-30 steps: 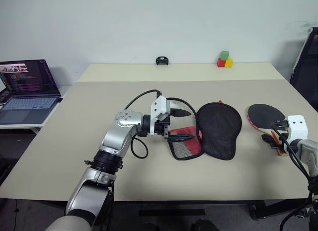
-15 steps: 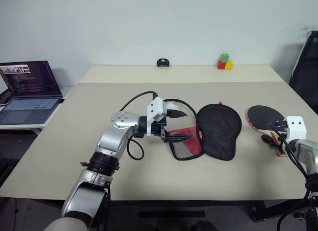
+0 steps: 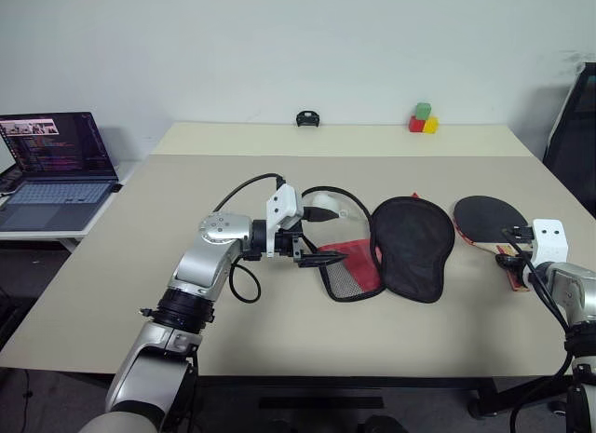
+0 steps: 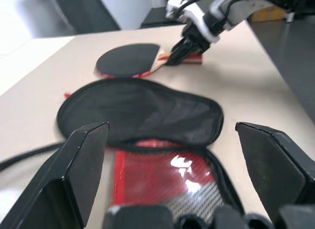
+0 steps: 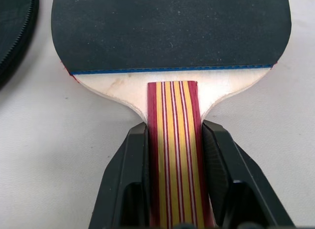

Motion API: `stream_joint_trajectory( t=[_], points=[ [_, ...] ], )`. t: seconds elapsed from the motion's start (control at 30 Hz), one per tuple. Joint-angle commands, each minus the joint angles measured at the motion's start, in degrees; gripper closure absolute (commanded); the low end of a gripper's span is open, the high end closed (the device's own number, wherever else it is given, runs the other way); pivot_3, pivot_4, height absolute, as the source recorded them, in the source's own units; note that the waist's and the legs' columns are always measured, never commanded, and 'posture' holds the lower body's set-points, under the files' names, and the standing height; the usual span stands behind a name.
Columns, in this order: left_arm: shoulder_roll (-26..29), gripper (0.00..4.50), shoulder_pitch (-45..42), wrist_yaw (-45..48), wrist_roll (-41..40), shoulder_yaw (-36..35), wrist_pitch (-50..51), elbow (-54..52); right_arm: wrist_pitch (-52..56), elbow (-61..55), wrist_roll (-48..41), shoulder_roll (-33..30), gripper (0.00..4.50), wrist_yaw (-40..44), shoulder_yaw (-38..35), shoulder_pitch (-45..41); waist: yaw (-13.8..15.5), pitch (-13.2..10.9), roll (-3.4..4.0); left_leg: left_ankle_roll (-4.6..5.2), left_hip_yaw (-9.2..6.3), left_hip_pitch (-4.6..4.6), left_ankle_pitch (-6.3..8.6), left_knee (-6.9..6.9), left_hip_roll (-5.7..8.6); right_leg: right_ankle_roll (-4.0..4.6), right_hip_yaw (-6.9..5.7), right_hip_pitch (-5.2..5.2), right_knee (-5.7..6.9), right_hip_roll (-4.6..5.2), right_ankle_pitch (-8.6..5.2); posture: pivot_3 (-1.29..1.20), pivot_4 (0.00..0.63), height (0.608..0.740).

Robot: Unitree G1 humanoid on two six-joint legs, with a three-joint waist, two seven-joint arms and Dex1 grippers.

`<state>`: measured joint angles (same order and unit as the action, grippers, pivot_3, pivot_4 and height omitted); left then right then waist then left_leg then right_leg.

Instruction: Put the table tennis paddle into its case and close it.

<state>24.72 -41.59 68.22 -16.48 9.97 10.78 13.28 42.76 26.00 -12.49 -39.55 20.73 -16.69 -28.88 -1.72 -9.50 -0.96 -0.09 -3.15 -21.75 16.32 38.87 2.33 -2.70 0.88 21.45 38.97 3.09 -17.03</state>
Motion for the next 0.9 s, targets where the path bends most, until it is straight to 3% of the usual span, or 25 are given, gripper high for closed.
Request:
stream_joint_trajectory(
  t=[0.03, 0.27, 0.4, 0.63, 0.9],
  points=[
    [3.00, 0.00, 2.11, -1.19, -0.54, -3.32, 0.37, -3.45, 3.35, -7.00, -1.29, 0.39, 3.39, -2.92, -3.09, 0.33, -0.12, -0.01, 0.02, 0.00, 0.00, 0.00, 0.00, 0.00, 0.00, 0.00, 0.01, 0.01, 0.01, 0.00, 0.00, 0.00, 0.150, 0.740],
    [5.46, 0.00, 5.30, -2.85, -1.02, -4.89, 1.85, -5.92, 13.07, -23.33, -5.32, 0.35, 3.39, -5.49, -8.04, 0.38, 0.02, -0.10, 0.26, -0.03, 0.00, -0.92, -0.02, -0.09, -0.02, 0.03, 0.01, 0.95, 0.09, 0.01, -0.01, 0.00, 0.150, 0.740],
    [5.64, 0.00, 5.60, -3.28, -1.18, -5.03, 2.31, -6.32, 16.87, -29.63, -6.58, 2.41, 3.39, -7.70, -9.04, 0.28, 0.12, -0.10, 0.26, -0.03, -0.02, -1.04, -0.01, -0.09, -0.01, 0.03, -0.02, 0.99, -0.02, 0.04, -0.01, 0.00, 0.150, 0.740],
    [5.59, 0.00, 5.57, -3.60, -1.30, -5.00, 2.67, -6.54, 31.51, -48.27, -10.39, 20.47, 3.39, -17.74, -10.39, -2.21, -0.20, -0.12, 0.34, -0.02, -0.02, -0.98, -0.01, -0.13, -0.07, 0.04, 0.04, 1.06, 0.12, -0.03, -0.01, 0.00, 0.150, 0.740],
    [5.65, 0.00, 5.53, -3.76, -1.40, -4.91, 2.88, -6.77, 41.95, -58.35, -7.93, 38.05, 3.39, -27.41, -12.25, -7.41, 0.20, -0.13, 0.35, -0.07, -0.05, -1.17, -0.04, -0.11, 0.02, 0.04, 0.01, 1.29, 0.08, 0.02, -0.01, 0.00, 0.150, 0.740]
  ],
)
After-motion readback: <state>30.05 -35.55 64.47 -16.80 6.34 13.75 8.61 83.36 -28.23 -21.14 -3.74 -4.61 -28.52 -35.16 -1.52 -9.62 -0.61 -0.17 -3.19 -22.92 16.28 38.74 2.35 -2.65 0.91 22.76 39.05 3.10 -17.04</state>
